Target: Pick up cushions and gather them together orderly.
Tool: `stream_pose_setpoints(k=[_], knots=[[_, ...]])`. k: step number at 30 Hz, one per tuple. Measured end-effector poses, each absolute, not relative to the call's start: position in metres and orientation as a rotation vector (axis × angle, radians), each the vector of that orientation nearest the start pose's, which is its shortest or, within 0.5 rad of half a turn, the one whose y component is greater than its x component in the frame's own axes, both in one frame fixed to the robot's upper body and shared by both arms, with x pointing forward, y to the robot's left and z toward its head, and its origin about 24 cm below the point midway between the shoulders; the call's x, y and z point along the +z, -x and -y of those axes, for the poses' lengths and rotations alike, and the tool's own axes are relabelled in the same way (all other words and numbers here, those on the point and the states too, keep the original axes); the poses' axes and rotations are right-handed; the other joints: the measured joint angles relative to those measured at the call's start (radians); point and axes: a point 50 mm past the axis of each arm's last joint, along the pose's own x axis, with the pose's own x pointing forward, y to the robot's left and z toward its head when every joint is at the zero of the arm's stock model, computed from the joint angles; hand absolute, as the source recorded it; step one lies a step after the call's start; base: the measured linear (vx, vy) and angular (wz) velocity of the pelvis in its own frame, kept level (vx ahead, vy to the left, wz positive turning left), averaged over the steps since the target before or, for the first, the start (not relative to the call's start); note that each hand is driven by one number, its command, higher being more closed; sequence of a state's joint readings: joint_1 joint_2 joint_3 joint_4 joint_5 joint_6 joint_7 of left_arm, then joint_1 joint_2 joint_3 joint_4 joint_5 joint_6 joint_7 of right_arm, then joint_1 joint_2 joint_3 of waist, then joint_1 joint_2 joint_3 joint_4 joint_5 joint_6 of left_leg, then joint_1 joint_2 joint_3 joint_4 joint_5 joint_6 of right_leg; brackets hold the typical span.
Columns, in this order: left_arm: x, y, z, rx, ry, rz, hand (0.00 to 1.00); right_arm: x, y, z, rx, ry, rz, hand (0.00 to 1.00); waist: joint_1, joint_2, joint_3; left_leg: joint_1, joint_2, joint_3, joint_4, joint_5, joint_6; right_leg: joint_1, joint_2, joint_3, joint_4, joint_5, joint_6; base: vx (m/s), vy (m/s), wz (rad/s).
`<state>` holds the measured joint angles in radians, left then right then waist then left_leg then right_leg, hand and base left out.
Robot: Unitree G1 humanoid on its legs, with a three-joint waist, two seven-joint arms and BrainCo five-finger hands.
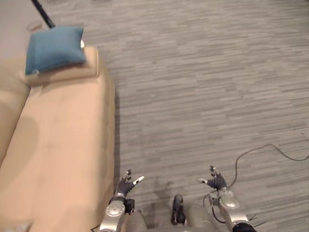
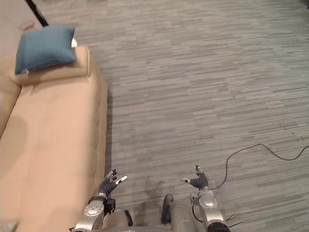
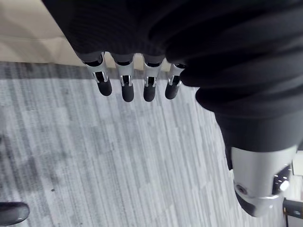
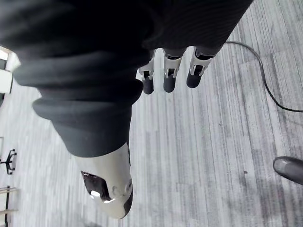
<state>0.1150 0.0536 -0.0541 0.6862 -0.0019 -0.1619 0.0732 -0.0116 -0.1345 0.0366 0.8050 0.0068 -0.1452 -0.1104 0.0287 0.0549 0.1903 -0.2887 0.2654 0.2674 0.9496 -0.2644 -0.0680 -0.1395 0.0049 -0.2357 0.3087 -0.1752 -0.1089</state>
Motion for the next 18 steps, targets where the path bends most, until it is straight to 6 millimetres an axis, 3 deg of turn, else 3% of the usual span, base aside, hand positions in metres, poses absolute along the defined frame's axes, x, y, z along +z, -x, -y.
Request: stream_pose_setpoints(k=[2, 4, 5, 6, 7, 8, 9, 10, 11, 13, 14, 15, 17, 18], knots=[[-0.109, -0.163, -0.166, 0.074, -0.073, -0.624, 0.0, -0.106, -0.19, 0.195, -0.121, 0.171, -0.63, 0.0, 0.017, 0.007, -0.003, -0.074, -0.034, 0.02, -0.162, 0.004, 0.007, 0.028, -0.014, 0.023, 0.0, -0.017, 0.033, 0.46, 0.159, -0.42], [-0.11, -0.161, -0.168, 0.091, -0.071, -0.629, 0.0, -0.104, -0.195, 0.194, -0.115, 0.174, -0.621, 0.0, 0.02, 0.018, 0.015, -0.117, -0.098, 0.002, -0.3, 0.015, -0.001, 0.104, -0.021, 0.038, -0.054, -0.054, 0.041, 0.47, 0.191, 0.04], [-0.11, -0.158, -0.168, 0.106, -0.062, -0.63, 0.0, -0.101, -0.199, 0.196, -0.114, 0.186, -0.609, 0.0, 0.047, 0.014, 0.004, -0.1, -0.151, -0.007, -0.545, 0.086, -0.085, 0.128, -0.029, 0.05, -0.088, -0.062, 0.057, 0.45, 0.206, -0.38], [-0.11, -0.153, -0.171, 0.125, -0.056, -0.634, 0.0, -0.101, -0.201, 0.198, -0.111, 0.197, -0.61, 0.0, 0.082, 0.007, 0.001, -0.078, -0.168, -0.018, -0.627, 0.197, -0.068, 0.145, -0.027, 0.082, -0.11, -0.075, 0.068, 0.56, 0.274, -0.81], [-0.114, -0.14, -0.181, 0.164, -0.062, -0.665, 0.0, -0.101, -0.206, 0.189, -0.079, 0.2, -0.606, 0.0, 0.113, -0.009, -0.028, -0.094, -0.186, -0.017, -0.552, 0.155, 0.043, 0.154, -0.047, 0.113, -0.073, -0.127, 0.104, 0.51, 0.245, -0.81], [-0.116, -0.134, -0.184, 0.176, -0.065, -0.681, 0.0, -0.102, -0.206, 0.185, -0.075, 0.192, -0.607, 0.0, 0.117, -0.028, -0.036, -0.095, -0.197, -0.02, -0.529, 0.14, 0.091, 0.15, -0.06, 0.118, -0.031, -0.144, 0.137, 0.6, 0.227, -0.5], [-0.118, -0.133, -0.19, 0.207, -0.05, -0.692, 0.0, -0.102, -0.208, 0.182, -0.075, 0.177, -0.607, 0.0, 0.113, -0.058, -0.03, -0.075, -0.219, -0.015, -0.472, 0.081, 0.126, 0.08, -0.099, 0.143, 0.211, -0.174, 0.227, 0.64, 0.21, 0.12], [-0.119, -0.134, -0.191, 0.205, -0.058, -0.703, 0.0, -0.103, -0.207, 0.182, -0.075, 0.177, -0.618, 0.0, 0.088, -0.06, -0.028, -0.022, -0.241, -0.029, -0.449, 0.025, 0.153, 0.0, -0.133, 0.163, 0.475, -0.082, 0.317, 0.64, 0.199, 0.31], [-0.119, -0.133, -0.192, 0.201, -0.064, -0.705, 0.0, -0.105, -0.203, 0.182, -0.076, 0.177, -0.63, 0.0, 0.081, -0.063, -0.027, 0.017, -0.254, -0.036, -0.456, 0.006, 0.163, -0.029, -0.153, 0.157, 0.574, -0.019, 0.317, 0.67, 0.207, 0.45], [-0.12, -0.132, -0.19, 0.179, -0.078, -0.711, 0.0, -0.111, -0.192, 0.187, -0.092, 0.185, -0.661, 0.0, 0.061, -0.056, -0.025, 0.17, -0.287, -0.062, -0.501, -0.04, 0.167, -0.082, -0.228, 0.061, 0.737, -0.062, 0.186, 0.76, 0.173, 0.38], [-0.119, -0.135, -0.19, 0.181, -0.079, -0.701, 0.0, -0.111, -0.192, 0.189, -0.103, 0.181, -0.661, 0.0, 0.051, -0.054, -0.029, 0.237, -0.295, -0.084, -0.543, -0.056, 0.162, -0.133, -0.239, 0.002, 0.692, -0.092, 0.146, 0.68, 0.114, 0.34], [-0.118, -0.138, -0.19, 0.182, -0.08, -0.695, 0.0, -0.11, -0.192, 0.19, -0.107, 0.18, -0.659, 0.0, 0.043, -0.051, -0.029, 0.254, -0.298, -0.098, -0.56, -0.06, 0.162, -0.158, -0.237, -0.015, 0.659, -0.104, 0.147, 0.81, 0.084, 0.58], [-0.114, -0.152, -0.188, 0.173, -0.081, -0.663, 0.0, -0.11, -0.192, 0.197, -0.121, 0.19, -0.659, 0.0, 0.032, -0.03, -0.023, 0.337, -0.288, -0.178, -0.645, -0.059, 0.156, -0.244, -0.158, -0.024, 0.378, -0.1, 0.152, 0.74, 0.033, 0.86], [-0.112, -0.161, -0.184, 0.159, -0.081, -0.646, 0.0, -0.11, -0.189, 0.206, -0.144, 0.199, -0.666, 0.0, 0.012, -0.016, -0.014, 0.389, -0.269, -0.224, -0.677, -0.06, 0.121, -0.251, -0.103, 0.026, 0.107, -0.019, 0.175, 0.55, -0.013, 0.98]])
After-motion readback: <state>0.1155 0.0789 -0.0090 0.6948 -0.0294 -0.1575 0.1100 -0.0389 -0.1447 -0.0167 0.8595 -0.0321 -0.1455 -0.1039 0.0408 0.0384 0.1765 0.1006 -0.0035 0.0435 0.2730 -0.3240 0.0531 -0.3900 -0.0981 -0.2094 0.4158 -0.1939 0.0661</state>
